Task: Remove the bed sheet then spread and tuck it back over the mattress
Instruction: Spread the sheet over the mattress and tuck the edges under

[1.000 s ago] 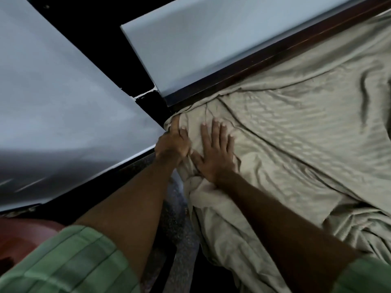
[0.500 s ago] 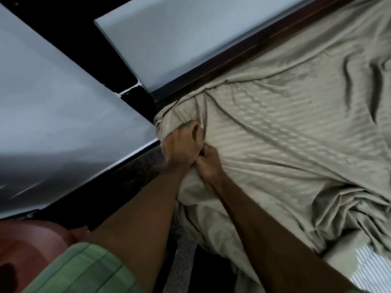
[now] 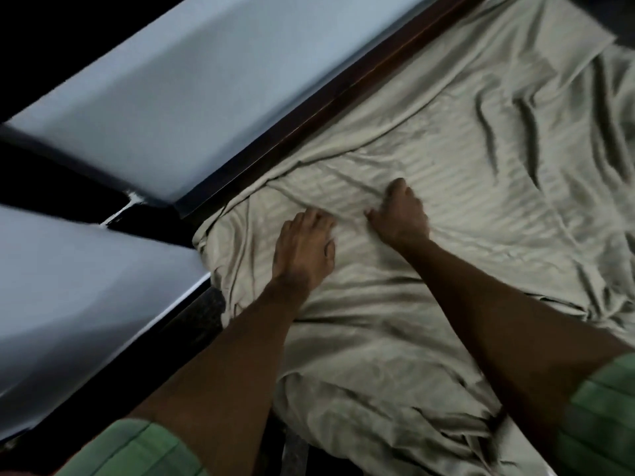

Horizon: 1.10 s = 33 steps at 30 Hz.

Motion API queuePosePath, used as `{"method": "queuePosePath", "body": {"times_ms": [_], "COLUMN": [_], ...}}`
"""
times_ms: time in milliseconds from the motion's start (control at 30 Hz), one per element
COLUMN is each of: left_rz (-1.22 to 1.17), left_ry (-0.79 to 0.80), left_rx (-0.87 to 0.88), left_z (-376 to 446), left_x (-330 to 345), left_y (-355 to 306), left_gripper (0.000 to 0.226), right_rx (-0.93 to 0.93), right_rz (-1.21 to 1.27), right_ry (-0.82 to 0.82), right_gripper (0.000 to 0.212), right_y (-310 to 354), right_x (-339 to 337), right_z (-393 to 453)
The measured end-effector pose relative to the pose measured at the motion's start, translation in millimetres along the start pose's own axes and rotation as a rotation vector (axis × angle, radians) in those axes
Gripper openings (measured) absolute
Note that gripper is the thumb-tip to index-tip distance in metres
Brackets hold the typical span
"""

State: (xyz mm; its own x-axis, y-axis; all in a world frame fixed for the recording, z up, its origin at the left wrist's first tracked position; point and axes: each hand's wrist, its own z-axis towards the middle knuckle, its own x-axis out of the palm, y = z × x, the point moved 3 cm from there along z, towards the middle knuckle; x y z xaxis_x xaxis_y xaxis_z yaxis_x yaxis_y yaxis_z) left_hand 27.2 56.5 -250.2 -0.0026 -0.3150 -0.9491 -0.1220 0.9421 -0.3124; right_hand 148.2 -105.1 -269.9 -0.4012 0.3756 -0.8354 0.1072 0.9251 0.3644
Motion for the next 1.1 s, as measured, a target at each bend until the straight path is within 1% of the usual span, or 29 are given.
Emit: {"method": "queuePosePath", "body": {"times_ms": [33, 67, 100, 133, 167, 200, 233, 267, 300, 367, 433, 467, 500, 533, 567, 600, 633, 700, 733, 767, 800, 867, 900, 933, 1000, 1033, 1067, 1100], "left_rz": [-0.005, -0.011, -0.026, -0.045, -0.064, -0.076, -0.087, -0.102, -0.129, -0.177, -0.167, -0.132, -0.077, -0.012, 0.047, 0.089, 0.102, 0.070, 0.034, -0.010, -0.045, -0.043, -0.019, -0.002, -0.055, -0.075, -0.075, -0.061], "left_ry": [-0.007, -0.011, -0.009, -0.009, -0.003, 0.005, 0.011, 0.023, 0.038, 0.079, 0.097, 0.106, 0.111, 0.124, 0.132, 0.130, 0.126, 0.078, 0.045, 0.002, -0.037, -0.041, 0.002, 0.054, 0.159, 0.188, 0.189, 0.189], "left_rx": [0.030, 0.057, 0.091, 0.112, 0.133, 0.151, 0.158, 0.156, 0.132, 0.033, -0.095, -0.151, -0.181, -0.178, -0.155, -0.126, -0.104, -0.107, -0.122, -0.130, -0.113, -0.054, -0.036, -0.050, -0.182, -0.241, -0.256, -0.258], "left_z": [8, 14, 27, 39, 54, 69, 85, 105, 124, 162, 192, 205, 216, 225, 232, 239, 244, 255, 260, 266, 272, 279, 279, 279, 275, 274, 275, 278], "left_x": [4, 6, 11, 14, 19, 23, 24, 28, 29, 30, 28, 27, 25, 25, 24, 24, 23, 21, 20, 19, 18, 19, 21, 24, 29, 31, 32, 30], "left_y": [-8, -14, -27, -39, -54, -68, -82, -97, -110, -132, -141, -139, -135, -130, -124, -119, -114, -104, -100, -98, -96, -93, -90, -83, -69, -64, -63, -65], "left_gripper": [0.035, 0.033, 0.031, 0.029, 0.027, 0.025, 0.024, 0.024, 0.025, 0.033, 0.051, 0.063, 0.074, 0.079, 0.078, 0.069, 0.054, 0.027, 0.020, 0.019, 0.024, 0.045, 0.057, 0.066, 0.067, 0.065, 0.063, 0.061], "right_rx": [-0.080, -0.134, -0.141, -0.131, -0.109, -0.101, -0.083, -0.050, -0.024, -0.018, -0.060, -0.088, -0.120, -0.144, -0.167, -0.178, -0.179, -0.159, -0.145, -0.143, -0.157, -0.200, -0.228, -0.249, -0.267, -0.291, -0.327, -0.337], "right_rz": [0.066, 0.204, 0.362, 0.468, 0.516, 0.486, 0.393, 0.288, 0.208, 0.120, 0.113, 0.142, 0.181, 0.205, 0.207, 0.185, 0.144, 0.051, 0.038, 0.065, 0.138, 0.362, 0.416, 0.364, 0.006, -0.137, -0.177, -0.126], "right_ry": [0.074, 0.136, 0.151, 0.115, 0.055, -0.015, -0.086, -0.153, -0.187, -0.214, -0.245, -0.266, -0.277, -0.263, -0.222, -0.171, -0.133, -0.157, -0.205, -0.256, -0.314, -0.399, -0.383, -0.291, -0.020, 0.044, 0.037, -0.027], "right_gripper": [0.048, 0.035, 0.023, 0.012, 0.005, 0.002, 0.002, 0.002, 0.008, 0.024, 0.047, 0.062, 0.077, 0.088, 0.092, 0.086, 0.071, 0.038, 0.030, 0.029, 0.028, 0.023, 0.023, 0.030, 0.056, 0.065, 0.071, 0.074], "right_y": [-4, -8, -17, -29, -41, -49, -55, -64, -71, -80, -79, -75, -68, -61, -52, -43, -35, -20, -15, -8, 1, 17, 22, 26, 24, 19, 15, 11], "right_x": [1, 3, -4, -10, -19, -30, -42, -53, -62, -79, -91, -96, -100, -102, -103, -104, -103, -102, -101, -102, -104, -112, -113, -110, -97, -91, -90, -92], "right_z": [7, 11, 15, 19, 26, 31, 36, 45, 55, 80, 106, 119, 132, 145, 157, 170, 182, 199, 204, 210, 216, 230, 239, 248, 254, 255, 252, 247]}}
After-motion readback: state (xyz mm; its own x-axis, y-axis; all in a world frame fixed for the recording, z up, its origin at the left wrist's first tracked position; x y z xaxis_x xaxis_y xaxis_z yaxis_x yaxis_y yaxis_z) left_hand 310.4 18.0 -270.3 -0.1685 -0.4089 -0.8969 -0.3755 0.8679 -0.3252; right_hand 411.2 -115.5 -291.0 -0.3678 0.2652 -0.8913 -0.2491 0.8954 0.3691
